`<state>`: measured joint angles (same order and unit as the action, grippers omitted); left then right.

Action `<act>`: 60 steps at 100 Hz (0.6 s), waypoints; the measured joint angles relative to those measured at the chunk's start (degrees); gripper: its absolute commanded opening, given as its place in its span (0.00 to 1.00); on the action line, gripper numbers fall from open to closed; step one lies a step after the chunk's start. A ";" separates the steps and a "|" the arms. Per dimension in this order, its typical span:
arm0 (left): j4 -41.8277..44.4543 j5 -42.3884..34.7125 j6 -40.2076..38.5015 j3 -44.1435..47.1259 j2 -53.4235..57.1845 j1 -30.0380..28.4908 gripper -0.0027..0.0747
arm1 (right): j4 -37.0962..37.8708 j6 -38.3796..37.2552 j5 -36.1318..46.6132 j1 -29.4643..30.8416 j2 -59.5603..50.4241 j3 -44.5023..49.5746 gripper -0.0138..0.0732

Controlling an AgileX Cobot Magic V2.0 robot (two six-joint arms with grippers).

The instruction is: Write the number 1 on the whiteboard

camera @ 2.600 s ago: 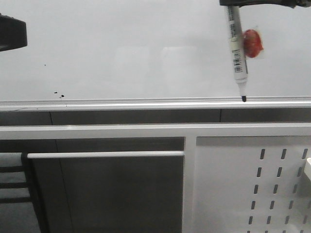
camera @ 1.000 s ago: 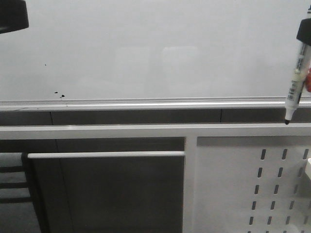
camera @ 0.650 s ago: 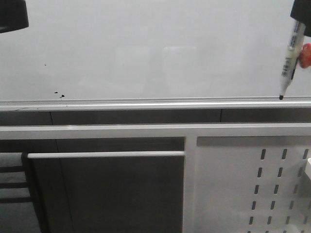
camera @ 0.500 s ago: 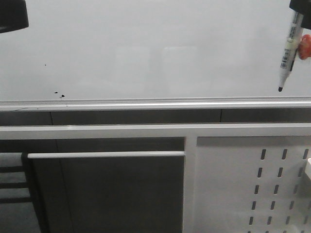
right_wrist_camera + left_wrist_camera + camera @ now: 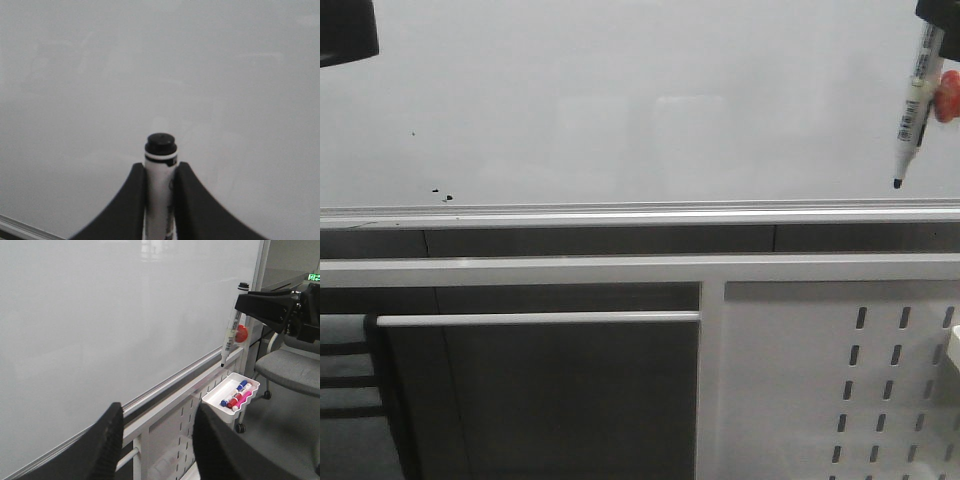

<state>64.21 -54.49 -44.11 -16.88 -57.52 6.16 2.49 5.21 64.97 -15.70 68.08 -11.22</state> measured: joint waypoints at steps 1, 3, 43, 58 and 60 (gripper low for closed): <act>0.00 0.00 0.00 0.00 0.00 0.00 0.41 | 0.00 0.00 0.00 0.00 0.00 0.00 0.10; 0.00 0.00 0.00 0.00 0.00 0.00 0.41 | 0.00 0.00 0.00 0.00 0.00 0.00 0.10; 0.00 -0.74 0.00 0.00 0.00 0.00 0.41 | 0.00 0.00 0.00 0.00 0.00 0.00 0.10; 0.00 -0.95 0.00 0.00 0.00 0.00 0.41 | 0.00 0.00 0.00 0.00 0.00 0.00 0.10; 0.00 -0.95 0.00 0.00 0.00 0.00 0.41 | 0.00 0.00 0.00 0.00 0.00 0.00 0.10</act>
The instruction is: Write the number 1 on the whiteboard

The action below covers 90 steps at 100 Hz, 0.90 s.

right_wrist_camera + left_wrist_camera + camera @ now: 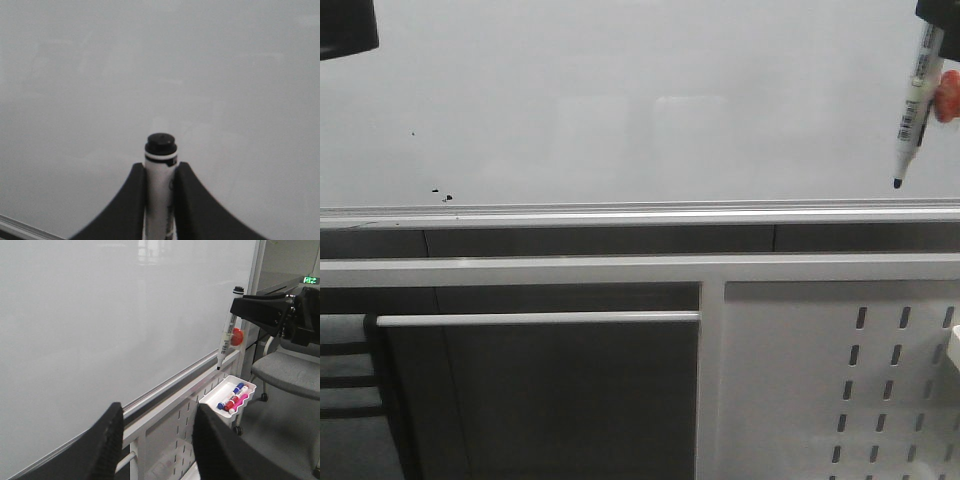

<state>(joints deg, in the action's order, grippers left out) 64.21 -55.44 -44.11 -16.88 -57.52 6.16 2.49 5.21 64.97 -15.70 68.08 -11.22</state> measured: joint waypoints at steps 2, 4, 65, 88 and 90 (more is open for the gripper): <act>0.00 0.00 0.00 0.00 0.00 0.00 0.41 | 0.00 0.00 0.00 0.00 0.00 0.00 0.10; 0.00 0.00 0.00 0.00 0.00 0.00 0.41 | 0.00 0.00 0.00 0.00 0.00 0.00 0.10; 0.00 -0.58 0.00 0.00 0.00 0.00 0.41 | 0.00 0.00 0.00 0.00 0.00 0.00 0.10; 0.00 -1.16 0.00 0.00 0.00 0.00 0.41 | 0.00 0.00 0.00 0.00 0.00 0.00 0.10; 0.00 -1.16 0.00 0.00 0.00 0.00 0.41 | 0.00 0.00 0.00 0.00 0.00 0.00 0.10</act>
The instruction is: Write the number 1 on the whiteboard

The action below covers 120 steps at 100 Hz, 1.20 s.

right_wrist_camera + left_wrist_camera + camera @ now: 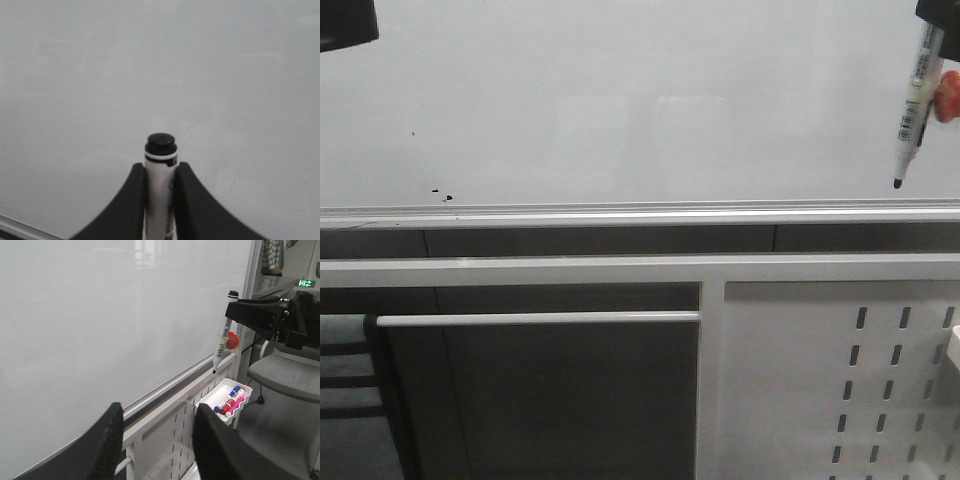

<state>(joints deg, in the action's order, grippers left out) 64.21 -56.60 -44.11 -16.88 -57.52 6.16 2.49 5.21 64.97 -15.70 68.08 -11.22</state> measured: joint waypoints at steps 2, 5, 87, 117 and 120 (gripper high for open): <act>0.00 -0.09 0.00 0.00 0.00 0.00 0.41 | 0.00 0.00 0.00 0.00 0.00 0.00 0.10; 0.00 -0.09 0.00 0.00 0.00 0.00 0.41 | 0.00 0.00 0.00 0.00 0.00 0.00 0.10; 0.00 -0.25 0.00 0.00 0.00 0.00 0.41 | 0.96 0.05 0.12 0.00 0.13 -7.22 0.10; 0.00 -0.35 0.00 0.00 0.00 0.00 0.41 | 4.94 -0.07 0.47 0.00 3.58 -11.05 0.10; 0.00 -0.21 0.00 0.00 0.00 0.00 0.41 | 5.21 -0.07 0.47 0.00 3.78 -11.65 0.10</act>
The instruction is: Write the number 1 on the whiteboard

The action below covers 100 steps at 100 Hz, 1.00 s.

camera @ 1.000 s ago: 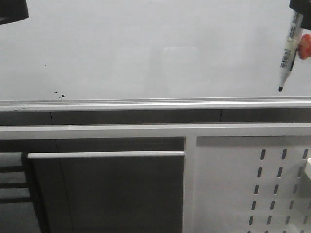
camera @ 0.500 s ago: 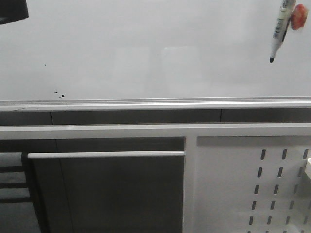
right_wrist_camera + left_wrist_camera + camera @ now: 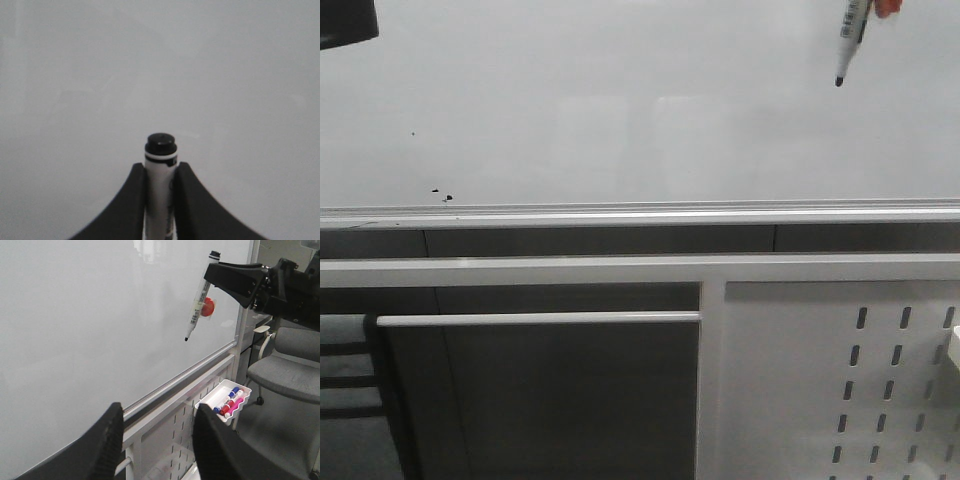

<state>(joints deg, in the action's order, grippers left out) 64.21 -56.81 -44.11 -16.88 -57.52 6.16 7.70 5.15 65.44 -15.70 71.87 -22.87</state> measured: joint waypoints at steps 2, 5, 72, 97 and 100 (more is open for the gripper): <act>0.00 0.11 0.00 0.00 0.00 0.00 0.41 | -0.01 -0.08 0.00 0.00 0.12 -0.22 0.10; 0.00 0.14 0.00 0.00 0.00 0.00 0.41 | 0.14 -0.08 0.00 0.00 0.23 -0.74 0.10; 0.00 0.48 0.00 0.00 0.00 0.00 0.41 | 3.07 -1.69 0.14 0.00 3.45 -6.86 0.10; 0.00 0.48 0.00 0.00 0.00 0.00 0.41 | 3.07 -1.69 0.14 0.00 3.45 -6.90 0.10; 0.00 0.48 0.00 0.00 0.00 0.00 0.41 | 3.07 -1.69 0.14 0.00 3.45 -6.90 0.10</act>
<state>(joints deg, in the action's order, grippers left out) 64.21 -56.34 -44.11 -16.88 -57.52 6.16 10.77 3.46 65.58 -15.70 75.31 -29.78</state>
